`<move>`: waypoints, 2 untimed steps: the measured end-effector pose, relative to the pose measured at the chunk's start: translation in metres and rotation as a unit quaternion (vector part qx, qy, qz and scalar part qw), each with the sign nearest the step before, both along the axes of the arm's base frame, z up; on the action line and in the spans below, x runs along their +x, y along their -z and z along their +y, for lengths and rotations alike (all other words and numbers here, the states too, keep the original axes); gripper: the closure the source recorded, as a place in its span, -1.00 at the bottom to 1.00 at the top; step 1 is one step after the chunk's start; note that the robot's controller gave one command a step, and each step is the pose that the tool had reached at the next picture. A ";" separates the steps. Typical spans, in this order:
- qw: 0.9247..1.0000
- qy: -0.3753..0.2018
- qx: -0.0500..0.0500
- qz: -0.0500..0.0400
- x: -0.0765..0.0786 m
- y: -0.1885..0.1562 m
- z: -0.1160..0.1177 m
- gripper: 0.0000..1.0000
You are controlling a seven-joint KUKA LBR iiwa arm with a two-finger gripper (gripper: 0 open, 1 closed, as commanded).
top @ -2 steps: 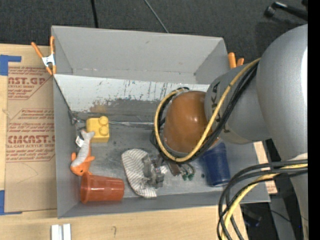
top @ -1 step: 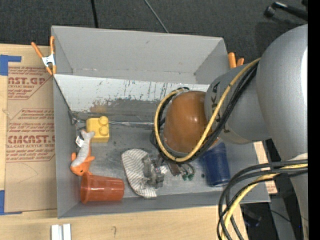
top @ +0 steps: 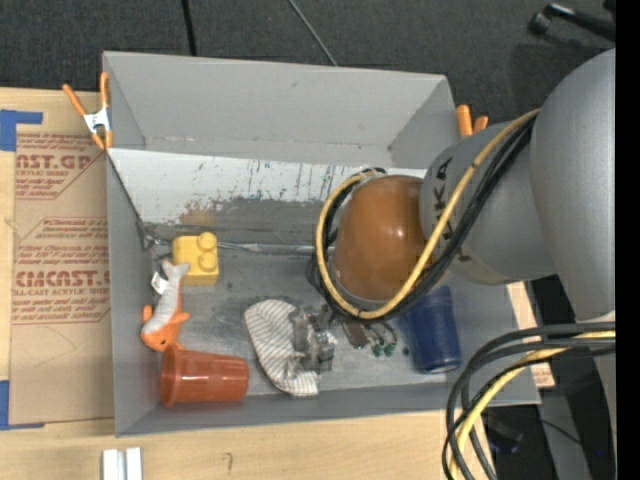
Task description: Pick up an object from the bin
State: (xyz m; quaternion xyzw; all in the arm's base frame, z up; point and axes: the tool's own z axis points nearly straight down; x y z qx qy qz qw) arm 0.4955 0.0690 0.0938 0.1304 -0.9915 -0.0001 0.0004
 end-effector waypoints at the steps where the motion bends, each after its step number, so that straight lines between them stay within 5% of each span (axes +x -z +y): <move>1: 1.000 -0.002 0.000 -0.001 0.001 -0.013 -0.001 1.00; 2: 1.000 -0.013 0.000 -0.002 0.010 -0.140 -0.002 1.00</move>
Offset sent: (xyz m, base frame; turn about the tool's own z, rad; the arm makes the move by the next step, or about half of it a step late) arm 0.0096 -0.0026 0.1407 -0.0255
